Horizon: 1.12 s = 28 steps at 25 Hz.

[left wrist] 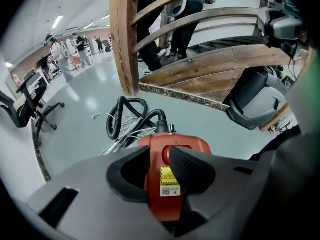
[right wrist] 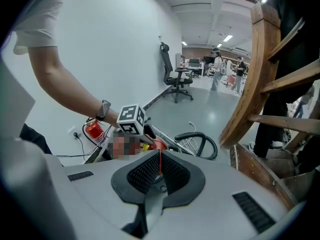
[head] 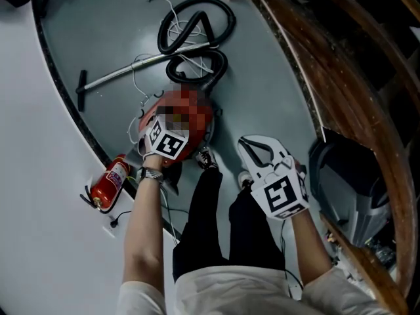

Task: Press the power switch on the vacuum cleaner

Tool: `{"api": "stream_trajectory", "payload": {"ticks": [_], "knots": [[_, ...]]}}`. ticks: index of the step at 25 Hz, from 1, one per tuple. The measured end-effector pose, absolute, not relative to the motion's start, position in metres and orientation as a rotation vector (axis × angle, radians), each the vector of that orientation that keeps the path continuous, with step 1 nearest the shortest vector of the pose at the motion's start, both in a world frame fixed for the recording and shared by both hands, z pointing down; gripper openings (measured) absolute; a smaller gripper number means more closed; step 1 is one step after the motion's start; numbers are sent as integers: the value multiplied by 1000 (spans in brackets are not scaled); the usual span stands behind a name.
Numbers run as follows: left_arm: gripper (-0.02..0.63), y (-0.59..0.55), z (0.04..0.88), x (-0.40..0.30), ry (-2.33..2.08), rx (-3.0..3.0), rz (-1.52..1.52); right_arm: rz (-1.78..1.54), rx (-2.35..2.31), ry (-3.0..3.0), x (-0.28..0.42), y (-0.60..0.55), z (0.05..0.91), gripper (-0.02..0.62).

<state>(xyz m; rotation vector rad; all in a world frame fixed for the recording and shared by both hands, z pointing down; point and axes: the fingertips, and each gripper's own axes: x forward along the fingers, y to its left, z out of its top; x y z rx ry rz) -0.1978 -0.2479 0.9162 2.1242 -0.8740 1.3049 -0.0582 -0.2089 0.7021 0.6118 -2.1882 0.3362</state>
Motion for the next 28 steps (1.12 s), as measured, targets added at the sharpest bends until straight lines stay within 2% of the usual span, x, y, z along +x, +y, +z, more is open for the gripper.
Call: {"api": "stream_trajectory", "payload": {"ticks": [28], "knots": [[117,-250,922,-200,-877,2058,1369,354,567,-2179,-60,-200,718,31]]}}
